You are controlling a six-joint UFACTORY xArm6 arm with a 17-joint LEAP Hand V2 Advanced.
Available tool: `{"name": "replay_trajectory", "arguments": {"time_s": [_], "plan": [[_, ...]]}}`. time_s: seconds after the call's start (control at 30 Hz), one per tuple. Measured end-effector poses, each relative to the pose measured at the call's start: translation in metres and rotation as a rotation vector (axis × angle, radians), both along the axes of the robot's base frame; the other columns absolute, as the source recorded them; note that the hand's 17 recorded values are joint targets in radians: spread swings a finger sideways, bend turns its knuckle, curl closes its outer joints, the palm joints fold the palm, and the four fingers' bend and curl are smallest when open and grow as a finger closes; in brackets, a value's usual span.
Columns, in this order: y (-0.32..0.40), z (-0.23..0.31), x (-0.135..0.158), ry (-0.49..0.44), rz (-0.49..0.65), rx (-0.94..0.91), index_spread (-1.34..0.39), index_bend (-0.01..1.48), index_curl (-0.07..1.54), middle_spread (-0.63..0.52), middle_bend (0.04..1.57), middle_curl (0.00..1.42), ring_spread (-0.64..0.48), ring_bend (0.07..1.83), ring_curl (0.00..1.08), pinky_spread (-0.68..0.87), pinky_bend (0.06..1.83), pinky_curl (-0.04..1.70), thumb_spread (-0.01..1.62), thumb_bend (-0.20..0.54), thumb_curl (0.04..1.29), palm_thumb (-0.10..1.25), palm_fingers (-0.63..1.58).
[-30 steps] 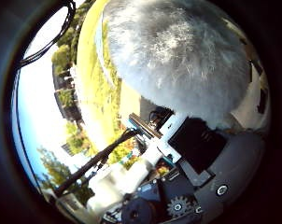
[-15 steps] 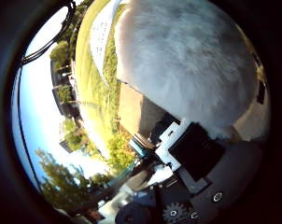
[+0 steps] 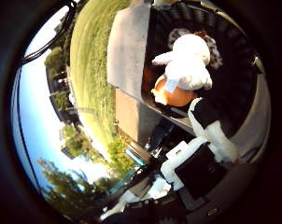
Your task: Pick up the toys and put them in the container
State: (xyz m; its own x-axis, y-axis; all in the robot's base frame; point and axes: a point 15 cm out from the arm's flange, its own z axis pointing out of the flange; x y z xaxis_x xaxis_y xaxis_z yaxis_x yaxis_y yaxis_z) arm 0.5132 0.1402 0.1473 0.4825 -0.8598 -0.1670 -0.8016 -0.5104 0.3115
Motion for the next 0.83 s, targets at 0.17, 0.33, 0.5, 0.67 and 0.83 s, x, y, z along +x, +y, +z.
{"name": "replay_trajectory", "arguments": {"time_s": [0.17, 0.33, 0.5, 0.67, 0.83], "plan": [[-0.035, 0.066, 0.002, -0.061, -0.022, 0.027, -0.45, 0.14, 0.42, 0.14, 0.13, 0.32, 0.33, 0.43, 0.31, 0.5, 0.73, 0.41, 1.1, -0.026, 0.53, 0.85, -0.12], [-0.078, 0.119, -0.022, -0.083, -0.037, 0.049, -0.43, 0.16, 0.36, 0.13, 0.14, 0.29, 0.34, 0.39, 0.31, 0.49, 0.66, 0.36, 1.1, -0.025, 0.52, 0.85, -0.08], [-0.128, 0.151, -0.051, -0.099, -0.08, 0.062, -0.41, 0.17, 0.33, 0.13, 0.14, 0.28, 0.33, 0.36, 0.31, 0.49, 0.63, 0.34, 1.11, -0.025, 0.51, 0.85, -0.05], [-0.179, 0.172, -0.071, -0.125, -0.12, 0.043, -0.39, 0.18, 0.32, 0.13, 0.15, 0.27, 0.33, 0.35, 0.31, 0.48, 0.61, 0.32, 1.11, -0.025, 0.51, 0.85, -0.02], [-0.225, 0.175, -0.089, -0.123, -0.18, 0.033, -0.37, 0.18, 0.31, 0.12, 0.15, 0.27, 0.32, 0.35, 0.31, 0.47, 0.6, 0.3, 1.12, -0.025, 0.5, 0.84, -0.01]]}}
